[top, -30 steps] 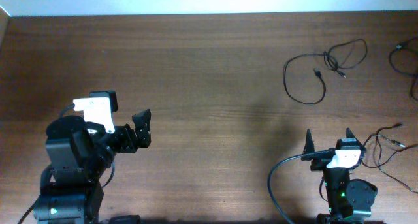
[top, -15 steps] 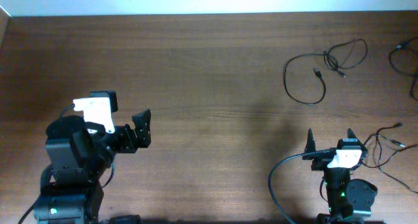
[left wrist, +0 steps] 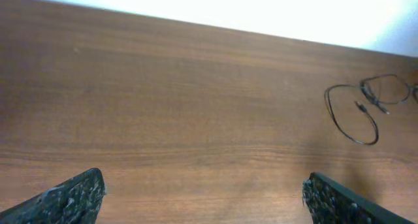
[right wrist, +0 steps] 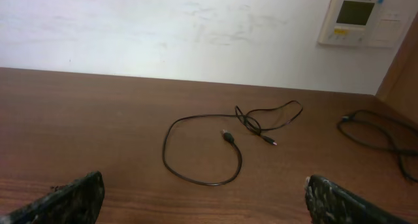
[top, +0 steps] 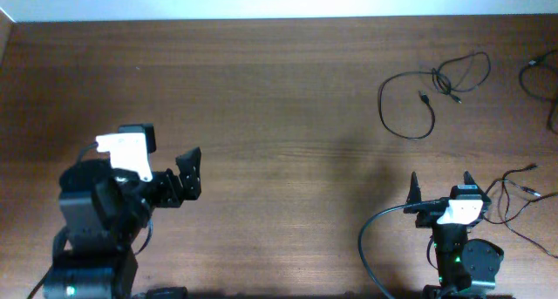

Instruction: Untangle cables

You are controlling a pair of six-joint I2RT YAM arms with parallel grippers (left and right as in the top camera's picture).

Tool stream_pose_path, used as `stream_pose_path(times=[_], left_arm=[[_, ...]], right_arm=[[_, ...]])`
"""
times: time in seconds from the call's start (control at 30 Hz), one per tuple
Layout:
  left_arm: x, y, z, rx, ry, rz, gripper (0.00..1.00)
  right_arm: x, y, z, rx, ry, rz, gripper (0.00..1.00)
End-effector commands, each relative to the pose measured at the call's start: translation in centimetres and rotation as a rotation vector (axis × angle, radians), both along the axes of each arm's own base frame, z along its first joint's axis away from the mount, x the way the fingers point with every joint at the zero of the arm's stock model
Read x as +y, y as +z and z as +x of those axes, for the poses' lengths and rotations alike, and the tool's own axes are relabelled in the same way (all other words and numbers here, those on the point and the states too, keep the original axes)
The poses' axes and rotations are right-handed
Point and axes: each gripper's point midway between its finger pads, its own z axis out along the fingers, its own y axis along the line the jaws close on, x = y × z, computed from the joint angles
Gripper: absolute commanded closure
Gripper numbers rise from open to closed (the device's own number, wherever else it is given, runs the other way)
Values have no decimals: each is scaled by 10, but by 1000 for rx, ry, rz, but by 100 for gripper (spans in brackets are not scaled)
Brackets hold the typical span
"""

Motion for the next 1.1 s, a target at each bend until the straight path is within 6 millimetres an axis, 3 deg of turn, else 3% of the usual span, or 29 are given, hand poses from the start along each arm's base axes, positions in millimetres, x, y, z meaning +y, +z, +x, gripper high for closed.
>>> stream_pose_path(times=[0.0, 0.1, 0.17, 0.3, 0.37, 0.5, 0.73, 0.87, 1.07], left_arm=[[-2, 25, -24, -115, -7, 26, 1], [-3, 44, -56, -224, -3, 35, 1], [-5, 44, -75, -262, -2, 38, 1], [-7, 32, -99, -332, -9, 39, 1], [-14, 16, -103, -358, -44, 30, 1], [-16, -1, -91, -421, -61, 31, 1], [-17, -46, -51, -475, -74, 34, 1], [-11, -79, -26, -502, -46, 114, 1], [-13, -124, -6, -554, -76, 215, 1]], right_arm=[[-1, -2, 0, 1, -9, 6, 2], [-1, -2, 0, 1, -9, 6, 2], [-1, -2, 0, 1, -9, 6, 2], [-1, -2, 0, 1, -9, 6, 2], [-1, -2, 0, 1, -9, 6, 2], [-1, -2, 0, 1, -9, 6, 2], [-1, -2, 0, 1, -9, 6, 1], [-1, -2, 0, 1, -9, 6, 2], [-1, -2, 0, 1, -9, 6, 2]])
